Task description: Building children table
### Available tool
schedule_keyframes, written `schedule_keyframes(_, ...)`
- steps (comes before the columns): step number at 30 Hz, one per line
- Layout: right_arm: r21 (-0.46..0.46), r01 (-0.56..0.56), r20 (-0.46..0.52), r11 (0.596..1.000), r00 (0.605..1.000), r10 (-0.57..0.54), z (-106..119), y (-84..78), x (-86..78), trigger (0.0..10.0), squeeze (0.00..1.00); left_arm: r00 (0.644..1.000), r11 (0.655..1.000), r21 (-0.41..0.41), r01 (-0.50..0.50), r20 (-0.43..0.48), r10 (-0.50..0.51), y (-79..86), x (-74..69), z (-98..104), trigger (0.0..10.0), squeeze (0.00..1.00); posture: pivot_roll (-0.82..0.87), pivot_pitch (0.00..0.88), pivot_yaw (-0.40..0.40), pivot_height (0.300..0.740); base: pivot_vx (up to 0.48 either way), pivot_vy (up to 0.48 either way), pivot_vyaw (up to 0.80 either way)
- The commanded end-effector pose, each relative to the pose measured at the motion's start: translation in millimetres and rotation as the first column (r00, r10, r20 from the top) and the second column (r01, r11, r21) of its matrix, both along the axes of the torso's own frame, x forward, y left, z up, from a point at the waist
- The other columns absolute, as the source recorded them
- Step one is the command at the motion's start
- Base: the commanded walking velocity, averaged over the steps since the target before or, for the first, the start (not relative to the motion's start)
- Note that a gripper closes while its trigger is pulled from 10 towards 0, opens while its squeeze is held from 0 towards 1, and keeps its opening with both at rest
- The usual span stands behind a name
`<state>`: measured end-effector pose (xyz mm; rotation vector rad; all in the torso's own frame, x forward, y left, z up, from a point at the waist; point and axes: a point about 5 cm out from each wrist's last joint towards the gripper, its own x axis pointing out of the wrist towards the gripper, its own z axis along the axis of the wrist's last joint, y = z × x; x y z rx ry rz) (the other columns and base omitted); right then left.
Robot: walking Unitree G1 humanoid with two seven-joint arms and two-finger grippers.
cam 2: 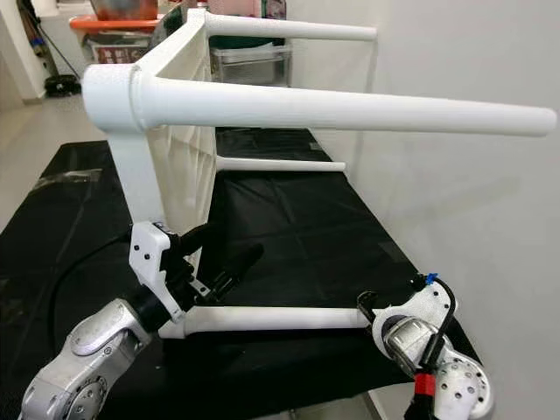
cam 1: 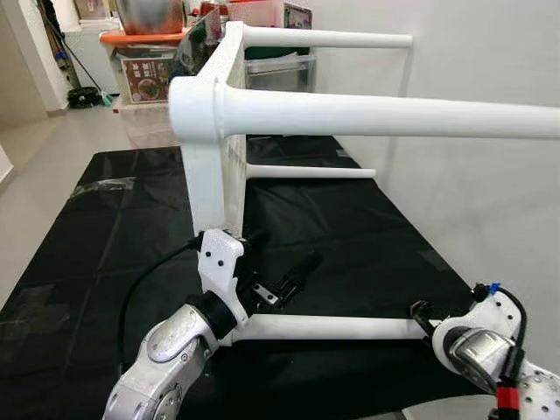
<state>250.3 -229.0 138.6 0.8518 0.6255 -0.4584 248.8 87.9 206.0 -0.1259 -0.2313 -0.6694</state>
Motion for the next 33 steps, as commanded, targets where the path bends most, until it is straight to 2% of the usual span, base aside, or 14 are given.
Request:
schedule_keyframes(1, 0.014, 0.015, -0.007, 1.000, 1.000, -0.015, -3, -1.2, -6.1, 10.0, 0.00, 1.000, 1.000, 0.017, 0.005, -0.004, -0.005, 0.1, 1.9, -2, 10.0, 0.00, -0.07, 0.000, -0.002, 0.740, 0.000, 0.000, 0.00)
schedule_keyframes(9, -0.053, -0.008, -0.036, 0.999, 0.999, 0.006, -4, -14.0, -21.9, 10.0, 0.00, 1.000, 1.000, 0.029, 0.004, -0.006, -0.003, 1.6, 2.8, -3, 10.0, 0.00, -0.09, 0.000, 0.009, 0.740, 0.000, 0.000, 0.00)
schedule_keyframes(11, -0.152, -0.043, 0.003, 0.987, 0.999, 0.044, 9, -23.7, -21.8, 10.0, 0.00, 1.000, 1.000, 0.030, 0.005, -0.006, -0.005, 0.6, 3.3, -4, 10.0, 0.00, -0.09, 0.000, 0.016, 0.740, 0.000, 0.000, 0.00)
schedule_keyframes(12, -0.242, -0.072, 0.061, 0.967, 0.994, 0.089, 25, -27.6, -17.7, 10.0, 0.00, 1.000, 1.000, 0.029, 0.007, -0.005, -0.007, 0.0, 3.5, -3, 10.0, 0.00, -0.10, 0.000, 0.020, 0.740, 0.000, 0.000, 0.00)
schedule_keyframes(14, -0.448, -0.098, 0.172, 0.888, 0.966, 0.194, 61, -30.1, -8.1, 10.0, 0.00, 1.000, 1.000, 0.028, 0.013, -0.005, -0.013, -1.0, 4.4, -3, 10.0, 0.00, -0.10, 0.000, 0.024, 0.740, 0.000, 0.000, 0.00)
schedule_keyframes(15, -0.448, -0.098, 0.172, 0.888, 0.966, 0.194, 61, -30.1, -8.1, 10.0, 0.00, 1.000, 1.000, 0.028, 0.013, -0.005, -0.013, -1.0, 4.4, -3, 10.0, 0.00, -0.10, 0.000, 0.024, 0.740, 0.000, 0.000, 0.00)
schedule_keyframes(17, -0.663, -0.079, 0.238, 0.744, 0.921, 0.309, 92, -27.3, -0.6, 10.0, 0.00, 1.000, 0.999, 0.029, 0.017, -0.003, -0.017, -1.9, 5.0, -3, 10.0, 0.00, -0.10, 0.000, 0.024, 0.740, 0.000, 0.000, 0.00)
schedule_keyframes(18, -0.663, -0.079, 0.238, 0.744, 0.921, 0.309, 92, -27.3, -0.6, 10.0, 0.00, 1.000, 0.999, 0.029, 0.017, -0.003, -0.017, -1.9, 5.0, -3, 10.0, 0.00, -0.10, 0.000, 0.024, 0.740, 0.000, 0.000, 0.00)
schedule_keyframes(19, -0.733, -0.062, 0.257, 0.678, 0.897, 0.360, 103, -23.9, 3.2, 10.0, 0.00, 1.000, 0.999, 0.029, 0.018, -0.001, -0.018, -2.1, 5.5, -3, 10.0, 0.00, -0.09, 0.000, 0.021, 0.740, 0.000, 0.000, 0.00)
schedule_keyframes(20, -0.811, -0.041, 0.262, 0.583, 0.867, 0.425, 114, -18.2, 9.1, 10.0, 0.00, 1.000, 0.999, 0.030, 0.019, 0.003, -0.019, -2.5, 6.3, -2, 10.0, 0.00, -0.08, 0.000, 0.014, 0.740, 0.000, 0.000, 0.00)
schedule_keyframes(26, -0.838, -0.041, 0.248, 0.545, 0.860, 0.446, 115, -14.6, 14.2, 10.0, 0.00, 1.000, 0.999, 0.030, 0.019, 0.009, -0.019, -2.1, 6.4, 0, 10.0, 0.00, -0.07, 0.000, 0.003, 0.740, 0.000, 0.000, 0.00)
schedule_keyframes(30, -0.968, -0.006, 0.137, 0.249, 0.821, 0.554, 110, -1.0, 17.9, 10.0, 0.00, 0.998, 0.998, 0.020, 0.056, 0.013, -0.057, -3.5, -0.7, 1, 10.0, 0.00, -0.05, 0.000, -0.008, 0.740, 0.000, 0.000, 0.00)
schedule_keyframes(31, -0.968, -0.006, 0.137, 0.249, 0.821, 0.554, 110, -1.0, 17.9, 10.0, 0.00, 0.998, 0.998, 0.020, 0.056, 0.013, -0.057, -3.5, -0.7, 1, 10.0, 0.00, -0.05, 0.000, -0.008, 0.740, 0.000, 0.000, 0.00)
schedule_keyframes(33, -0.977, -0.022, 0.107, 0.211, 0.807, 0.580, 102, 5.8, 20.1, 10.0, 0.00, 0.999, 0.998, 0.026, 0.051, 0.007, -0.051, -3.3, -2.2, -2, 10.0, 0.00, -0.04, 0.000, -0.011, 0.740, 0.000, 0.000, 0.00)
